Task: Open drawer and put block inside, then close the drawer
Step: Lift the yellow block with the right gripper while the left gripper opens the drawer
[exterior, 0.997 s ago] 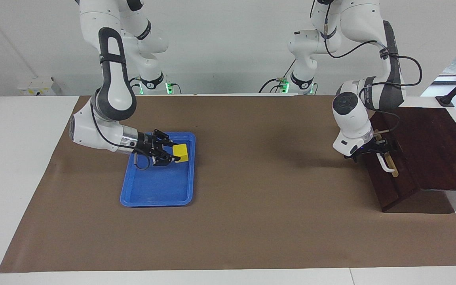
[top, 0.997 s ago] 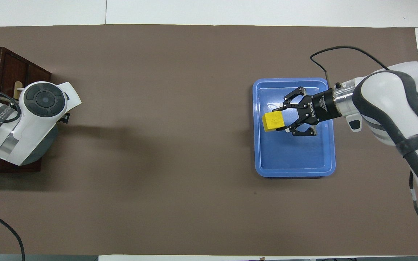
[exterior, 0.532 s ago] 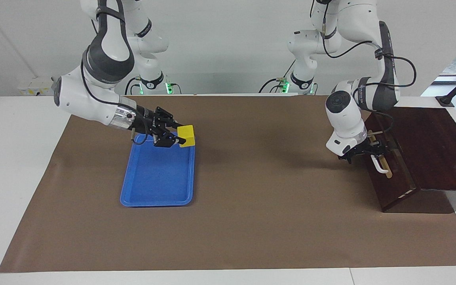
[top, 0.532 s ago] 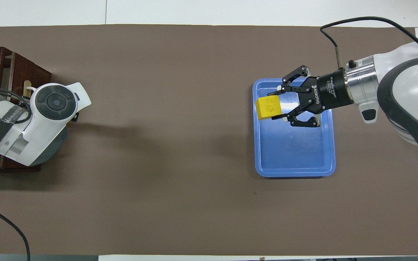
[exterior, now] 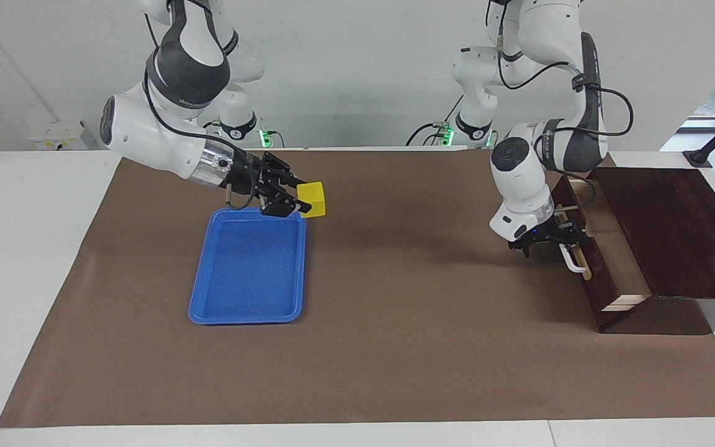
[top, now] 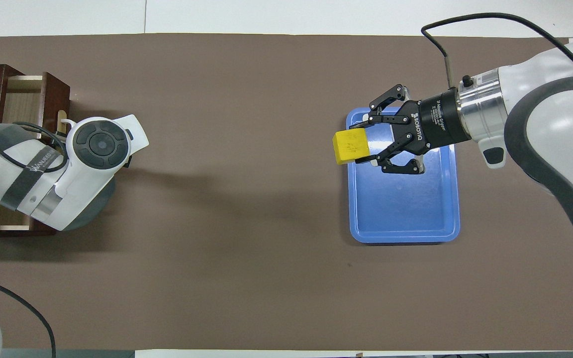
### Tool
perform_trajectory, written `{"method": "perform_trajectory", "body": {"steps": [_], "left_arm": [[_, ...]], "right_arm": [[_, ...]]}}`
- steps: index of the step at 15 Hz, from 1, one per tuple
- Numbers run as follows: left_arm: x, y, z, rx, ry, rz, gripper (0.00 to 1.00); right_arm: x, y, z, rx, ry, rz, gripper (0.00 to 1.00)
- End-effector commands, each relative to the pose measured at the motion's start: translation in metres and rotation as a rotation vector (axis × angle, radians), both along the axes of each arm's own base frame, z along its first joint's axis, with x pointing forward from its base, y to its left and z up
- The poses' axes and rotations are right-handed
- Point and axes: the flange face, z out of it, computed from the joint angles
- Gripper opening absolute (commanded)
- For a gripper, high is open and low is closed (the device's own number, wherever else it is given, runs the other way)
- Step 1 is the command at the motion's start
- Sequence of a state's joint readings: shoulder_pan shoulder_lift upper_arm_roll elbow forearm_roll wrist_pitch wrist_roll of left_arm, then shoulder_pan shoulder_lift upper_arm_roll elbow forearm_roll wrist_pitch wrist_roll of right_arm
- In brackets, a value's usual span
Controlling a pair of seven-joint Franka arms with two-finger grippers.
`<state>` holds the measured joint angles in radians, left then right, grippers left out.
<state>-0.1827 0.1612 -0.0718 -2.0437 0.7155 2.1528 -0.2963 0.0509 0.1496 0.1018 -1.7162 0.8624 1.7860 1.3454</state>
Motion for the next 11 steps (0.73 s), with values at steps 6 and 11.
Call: {"method": "perform_trajectory", "body": {"steps": [6,11], "left_arm": [[-0.011,-0.061,-0.006,-0.062,0.004,-0.072,1.0],[-0.013,-0.065,0.0,-0.049,0.015,-0.084,1.0]], "right_arm": [[-0.001,0.002,0.0,-0.028,-0.004,0.004,0.0],[-0.001,0.002,0.0,-0.03,-0.004,0.007,0.0]]}}
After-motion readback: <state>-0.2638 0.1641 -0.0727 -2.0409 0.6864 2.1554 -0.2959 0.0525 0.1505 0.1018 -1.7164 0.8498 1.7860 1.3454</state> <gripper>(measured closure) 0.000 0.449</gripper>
